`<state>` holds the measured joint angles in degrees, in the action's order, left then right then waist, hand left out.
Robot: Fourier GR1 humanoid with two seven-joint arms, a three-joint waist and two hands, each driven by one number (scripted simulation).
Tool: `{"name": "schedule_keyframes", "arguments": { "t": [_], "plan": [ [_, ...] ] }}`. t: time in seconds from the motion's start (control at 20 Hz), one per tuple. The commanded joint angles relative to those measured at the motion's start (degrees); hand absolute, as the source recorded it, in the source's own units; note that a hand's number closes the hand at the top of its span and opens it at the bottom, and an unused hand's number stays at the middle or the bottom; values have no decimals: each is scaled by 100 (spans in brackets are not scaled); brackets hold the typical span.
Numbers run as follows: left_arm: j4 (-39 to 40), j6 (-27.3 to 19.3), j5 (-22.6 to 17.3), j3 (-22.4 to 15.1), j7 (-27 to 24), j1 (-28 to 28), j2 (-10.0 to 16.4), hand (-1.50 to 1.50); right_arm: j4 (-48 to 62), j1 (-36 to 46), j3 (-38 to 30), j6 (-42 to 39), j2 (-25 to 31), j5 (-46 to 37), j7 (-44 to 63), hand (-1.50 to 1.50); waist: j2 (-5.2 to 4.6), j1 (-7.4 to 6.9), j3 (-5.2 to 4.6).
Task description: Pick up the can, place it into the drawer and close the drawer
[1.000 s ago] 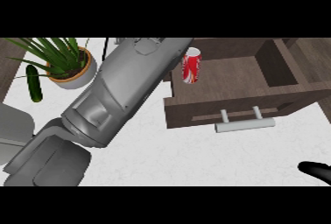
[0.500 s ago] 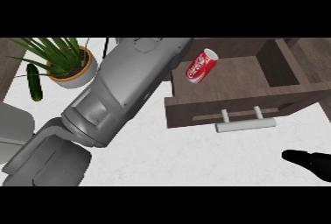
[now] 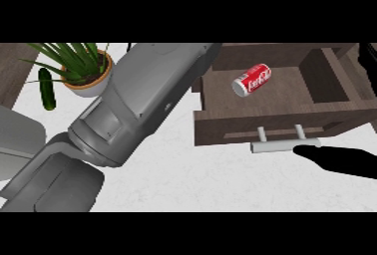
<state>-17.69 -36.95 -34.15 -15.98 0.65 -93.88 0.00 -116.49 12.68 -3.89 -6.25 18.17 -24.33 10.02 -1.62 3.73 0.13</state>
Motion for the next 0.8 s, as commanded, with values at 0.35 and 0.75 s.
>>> {"name": "schedule_keyframes", "arguments": {
  "t": [0.35,0.75],
  "plan": [
    [42,59,39,-82,-248,187,0,-150,2278,734,1089,858,-120,-2101,-671,-150,69,-294,-5],
    [-169,221,168,3,151,156,245,-150,4493,1740,1052,1799,-384,-2783,-1261,-150,123,-503,-7]
  ]
}}
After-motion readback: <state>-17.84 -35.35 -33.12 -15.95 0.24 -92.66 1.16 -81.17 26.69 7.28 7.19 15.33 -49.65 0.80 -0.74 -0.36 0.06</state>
